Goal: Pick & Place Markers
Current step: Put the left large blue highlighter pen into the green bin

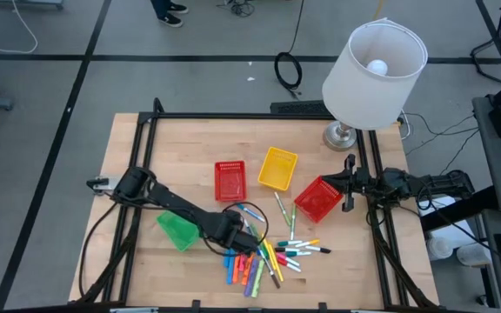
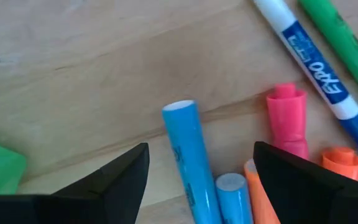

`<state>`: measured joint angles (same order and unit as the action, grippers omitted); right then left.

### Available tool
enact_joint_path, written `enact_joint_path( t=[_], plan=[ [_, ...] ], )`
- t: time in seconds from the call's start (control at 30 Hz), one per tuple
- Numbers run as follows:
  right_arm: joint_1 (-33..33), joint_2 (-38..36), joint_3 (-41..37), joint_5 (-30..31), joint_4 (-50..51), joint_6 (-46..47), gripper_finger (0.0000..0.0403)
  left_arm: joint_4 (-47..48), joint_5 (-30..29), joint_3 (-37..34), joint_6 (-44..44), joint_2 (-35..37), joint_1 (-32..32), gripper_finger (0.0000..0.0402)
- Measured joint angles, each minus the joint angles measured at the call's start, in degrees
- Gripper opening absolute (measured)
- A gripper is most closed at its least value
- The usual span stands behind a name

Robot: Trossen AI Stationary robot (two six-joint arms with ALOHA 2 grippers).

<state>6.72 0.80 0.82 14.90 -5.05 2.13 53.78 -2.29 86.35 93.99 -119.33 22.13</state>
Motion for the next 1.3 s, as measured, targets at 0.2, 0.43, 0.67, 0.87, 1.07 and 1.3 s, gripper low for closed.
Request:
enact_joint_path(
  t=[0.2, 0.43, 0.67, 0.87, 1.07, 1.3],
  plan=[
    [0.0, 0.0, 0.0, 0.0, -0.2, 0.2, 0.0000, -0.2, 2.5, 0.1, -0.2, -1.4, 0.0, 0.0282],
    [0.0, 0.0, 0.0, -0.1, -0.2, 0.2, 0.0000, -1.0, 2.4, 0.2, -0.2, -2.3, -0.1, 0.0214],
    [0.0, 0.0, 0.0, -0.1, -0.2, 0.2, 0.0000, -1.4, 1.9, 0.2, 0.2, -2.5, -0.1, 0.0138],
    [0.0, 0.0, 0.0, -0.1, -0.2, 0.2, 0.0000, -1.6, 0.5, 0.1, 0.2, -2.5, 0.0, 0.0072],
    [0.0, 0.0, 0.0, -0.2, -0.2, 0.2, 0.0000, -1.5, 0.1, 0.1, -0.7, -2.6, 0.0, 0.0061],
    [0.0, 0.0, 0.0, -0.1, -0.2, 0.2, 0.0000, -0.5, -0.8, 1.7, -3.9, -2.8, 0.0, 0.0061]
  ],
)
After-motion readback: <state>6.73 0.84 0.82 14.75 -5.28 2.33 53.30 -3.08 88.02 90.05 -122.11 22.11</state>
